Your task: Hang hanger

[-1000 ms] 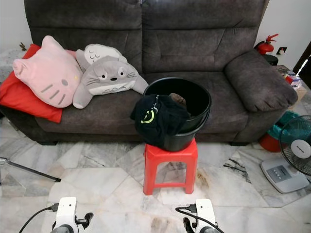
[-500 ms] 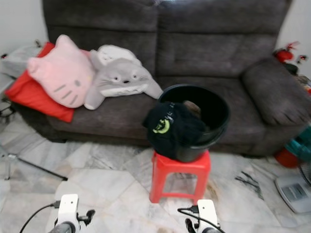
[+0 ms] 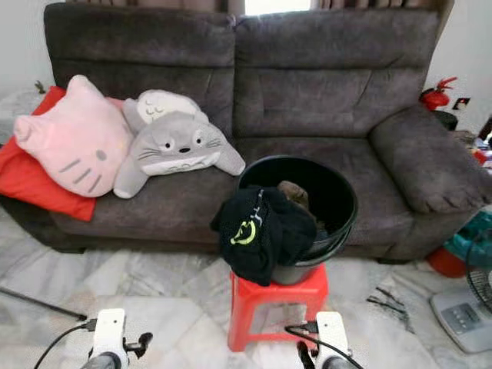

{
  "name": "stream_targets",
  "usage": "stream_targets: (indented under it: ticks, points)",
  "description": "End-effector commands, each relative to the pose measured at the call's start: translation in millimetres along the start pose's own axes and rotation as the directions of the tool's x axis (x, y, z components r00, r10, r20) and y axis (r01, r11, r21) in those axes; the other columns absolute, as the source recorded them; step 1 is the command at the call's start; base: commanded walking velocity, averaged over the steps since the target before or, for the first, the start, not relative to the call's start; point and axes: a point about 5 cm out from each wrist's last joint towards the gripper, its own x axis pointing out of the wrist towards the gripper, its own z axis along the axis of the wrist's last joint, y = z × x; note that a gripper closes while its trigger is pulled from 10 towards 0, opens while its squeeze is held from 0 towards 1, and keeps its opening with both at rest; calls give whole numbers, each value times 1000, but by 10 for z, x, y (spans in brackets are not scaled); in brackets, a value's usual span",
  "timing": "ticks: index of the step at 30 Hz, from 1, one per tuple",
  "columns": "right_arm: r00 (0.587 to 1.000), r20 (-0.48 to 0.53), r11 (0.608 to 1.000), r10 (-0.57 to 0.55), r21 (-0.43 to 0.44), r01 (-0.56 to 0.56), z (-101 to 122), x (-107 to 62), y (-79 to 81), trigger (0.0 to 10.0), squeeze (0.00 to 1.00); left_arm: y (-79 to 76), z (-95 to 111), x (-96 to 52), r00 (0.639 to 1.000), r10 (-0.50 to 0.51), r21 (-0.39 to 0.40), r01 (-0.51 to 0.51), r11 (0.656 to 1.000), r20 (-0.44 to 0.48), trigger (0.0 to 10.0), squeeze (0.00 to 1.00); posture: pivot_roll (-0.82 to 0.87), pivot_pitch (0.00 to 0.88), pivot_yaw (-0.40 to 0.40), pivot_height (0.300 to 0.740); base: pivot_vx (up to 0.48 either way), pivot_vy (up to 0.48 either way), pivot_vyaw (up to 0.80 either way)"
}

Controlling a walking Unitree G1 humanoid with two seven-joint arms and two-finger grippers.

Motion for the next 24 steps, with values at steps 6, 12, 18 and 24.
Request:
stream_targets:
  ticks: [6, 12, 18, 24]
  points:
    - [1000, -20, 1000, -12, 7, 12, -52, -16, -53, 10000, 0, -36, 3, 3, 1000, -6, -6, 6, 1000, 2, 10000, 0, -17, 0, 4, 716, 0, 0, -743]
    - [1000, -4, 1000, -15, 13, 15, -40, -16, -50, 10000, 0, -35, -2, 2, 1000, -7, -2, 7, 1000, -2, 10000, 0, -20, 0, 4, 716, 0, 0, -246]
    - [998, 59, 1000, -5, -8, 5, 20, -18, -45, 10000, 0, -39, -4, 2, 1000, -7, 0, 7, 1000, -3, 10000, 0, -39, 0, 5, 716, 0, 0, 0]
    - [983, 185, 1000, 1, -17, 2, 128, -35, -36, 10000, 0, -42, -18, -2, 1000, -8, 4, 8, 1000, -6, 10000, 0, -53, 0, 5, 716, 0, 0, 0]
